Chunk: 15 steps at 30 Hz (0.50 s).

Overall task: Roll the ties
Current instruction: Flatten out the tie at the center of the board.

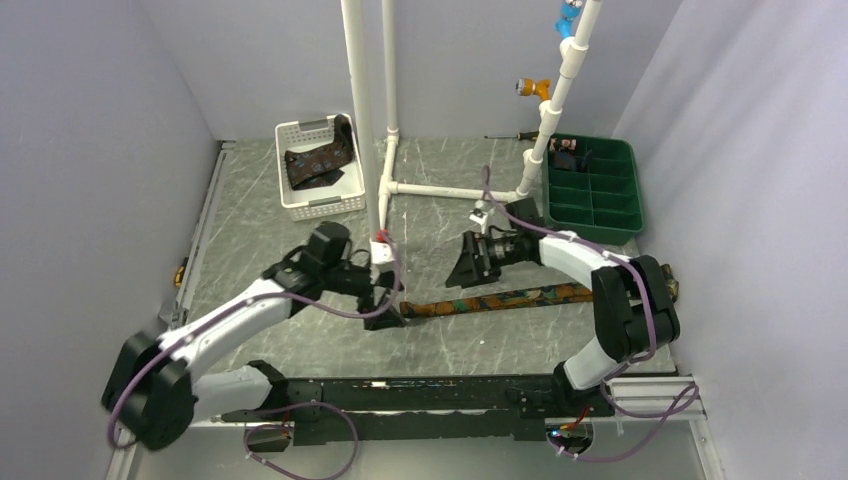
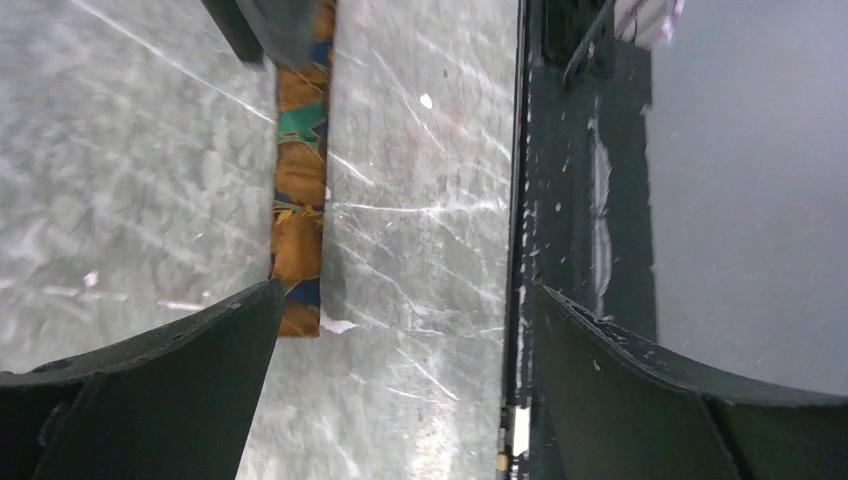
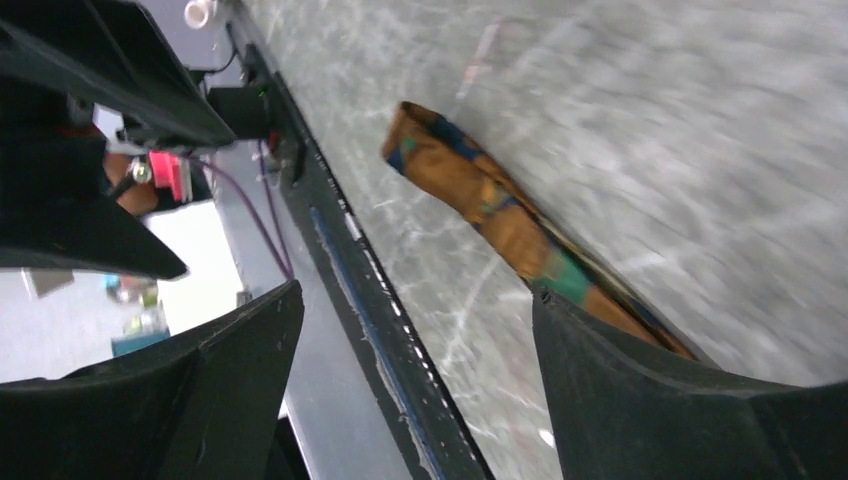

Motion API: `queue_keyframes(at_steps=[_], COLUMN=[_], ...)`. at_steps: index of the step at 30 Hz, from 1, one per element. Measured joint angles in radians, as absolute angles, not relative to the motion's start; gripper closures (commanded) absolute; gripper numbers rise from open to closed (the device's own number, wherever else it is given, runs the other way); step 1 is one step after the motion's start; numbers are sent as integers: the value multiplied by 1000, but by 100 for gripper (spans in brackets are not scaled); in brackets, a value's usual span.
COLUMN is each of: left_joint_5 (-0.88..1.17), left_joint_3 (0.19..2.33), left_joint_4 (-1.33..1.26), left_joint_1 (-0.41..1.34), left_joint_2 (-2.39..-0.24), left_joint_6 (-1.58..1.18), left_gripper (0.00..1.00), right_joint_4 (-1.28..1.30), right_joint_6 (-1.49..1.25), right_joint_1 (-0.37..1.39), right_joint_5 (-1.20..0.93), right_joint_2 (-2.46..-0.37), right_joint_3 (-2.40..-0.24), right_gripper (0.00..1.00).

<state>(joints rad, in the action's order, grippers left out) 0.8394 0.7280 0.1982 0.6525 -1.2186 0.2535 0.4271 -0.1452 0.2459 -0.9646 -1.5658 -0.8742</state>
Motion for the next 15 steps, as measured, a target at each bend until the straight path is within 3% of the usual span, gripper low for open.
queue_keyframes(at_steps=[4, 8, 15], left_joint_5=[904, 947, 948], left_joint_3=[686, 705, 705], left_joint_4=[247, 389, 534], left_joint_1=[479, 295, 167], left_joint_2=[-1020, -916, -793], left_joint_6=[173, 172, 171], left_gripper=[1, 1, 1], right_joint_4=[181, -66, -326], right_joint_6=[-378, -598, -827], right_joint_1=[385, 513, 677], right_joint_5=[-1005, -1026, -1060], right_joint_2=[-1601, -1691, -1831], right_joint_3=[-841, -835, -836], right_gripper=[1, 0, 0])
